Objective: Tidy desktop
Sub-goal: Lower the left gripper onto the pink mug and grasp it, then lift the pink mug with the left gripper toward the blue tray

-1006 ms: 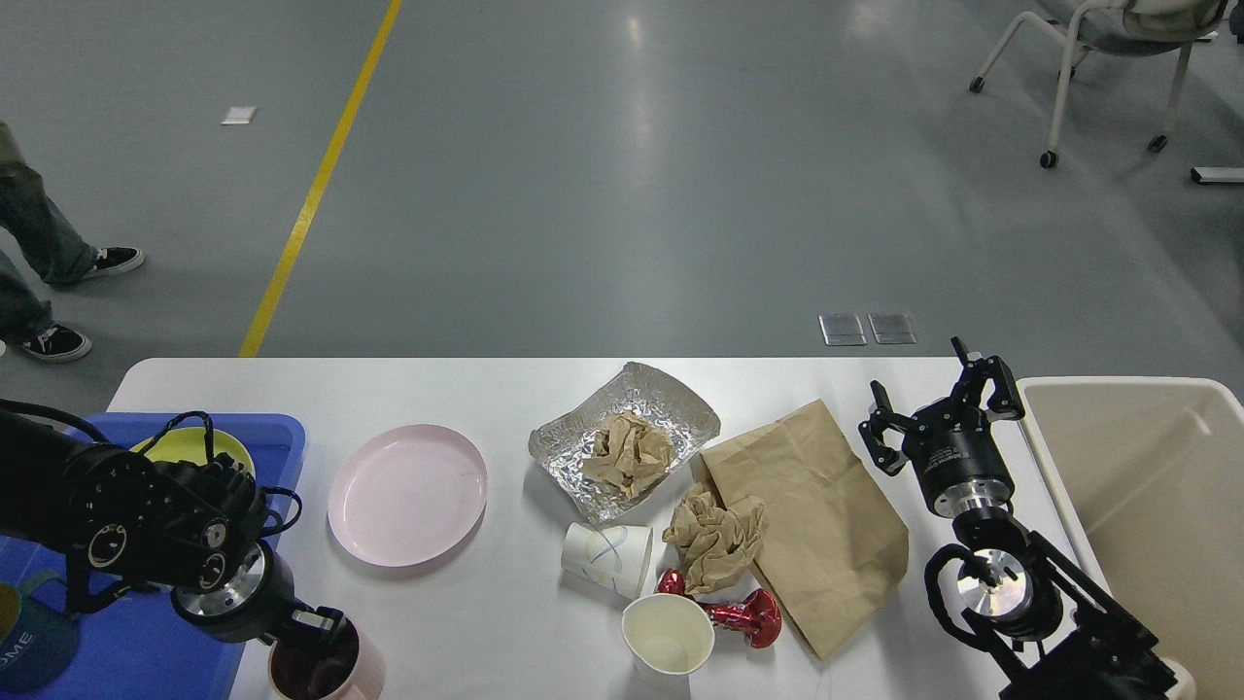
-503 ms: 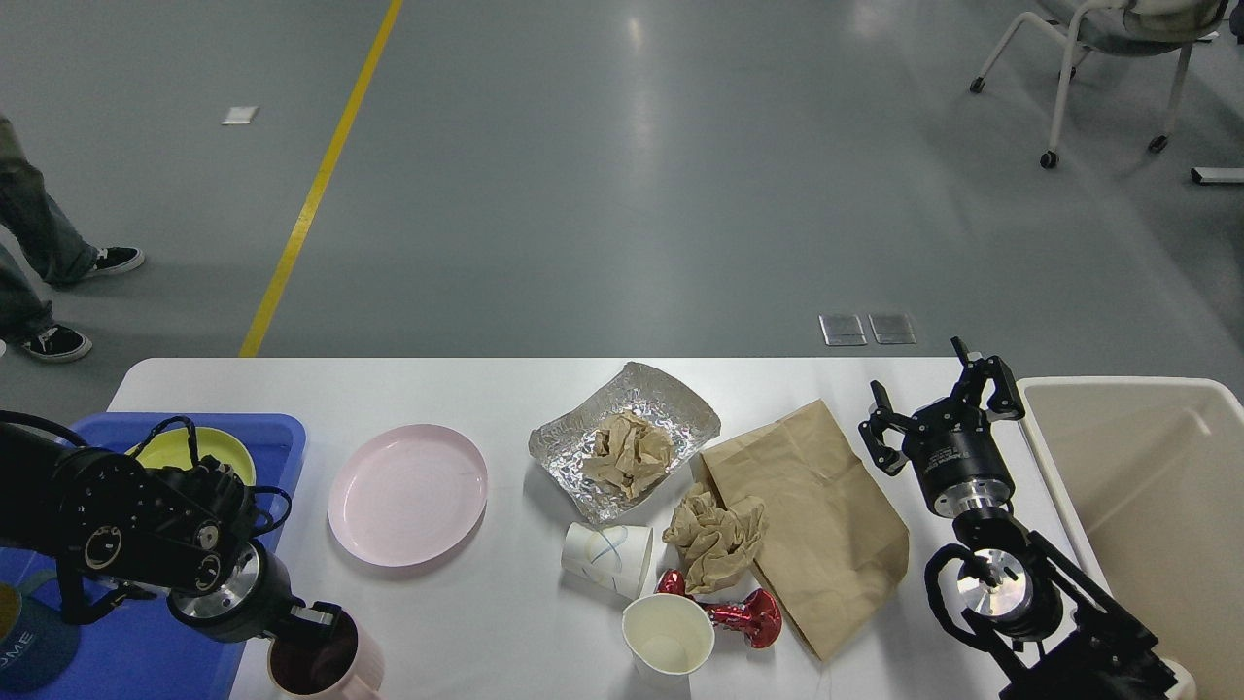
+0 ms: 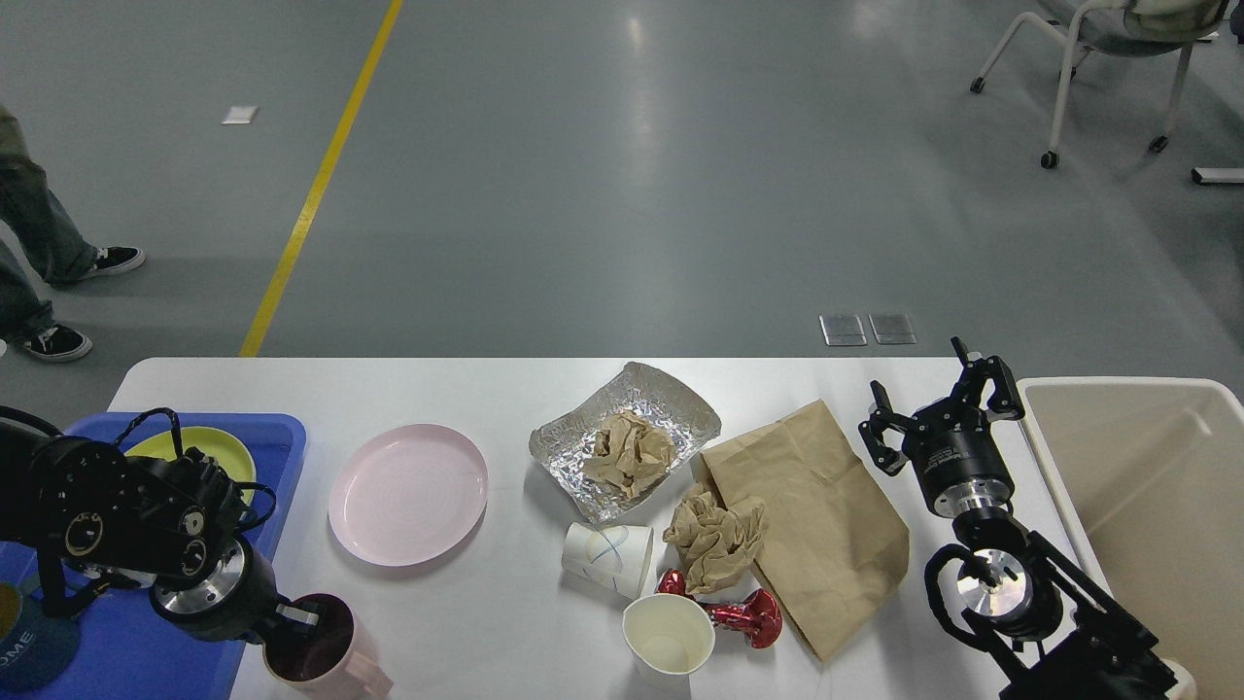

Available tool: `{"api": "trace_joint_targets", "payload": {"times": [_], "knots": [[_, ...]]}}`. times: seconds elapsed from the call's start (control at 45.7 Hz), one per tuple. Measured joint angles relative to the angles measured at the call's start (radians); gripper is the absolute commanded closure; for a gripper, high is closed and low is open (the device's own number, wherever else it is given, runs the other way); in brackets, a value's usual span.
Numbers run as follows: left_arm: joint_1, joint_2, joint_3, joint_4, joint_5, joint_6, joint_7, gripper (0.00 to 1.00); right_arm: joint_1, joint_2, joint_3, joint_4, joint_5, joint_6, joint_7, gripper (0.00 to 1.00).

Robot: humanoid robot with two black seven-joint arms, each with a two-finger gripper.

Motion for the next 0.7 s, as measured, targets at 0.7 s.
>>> {"api": "trace_joint_targets", "payload": {"times": [0.7], "knots": [[-0.768, -0.019, 0.268, -0.110, -0.363, -0.403, -0.012, 1.00, 0.000, 0.000, 0.000, 0.000, 0.000, 0.000, 0.000, 0.00]]}}
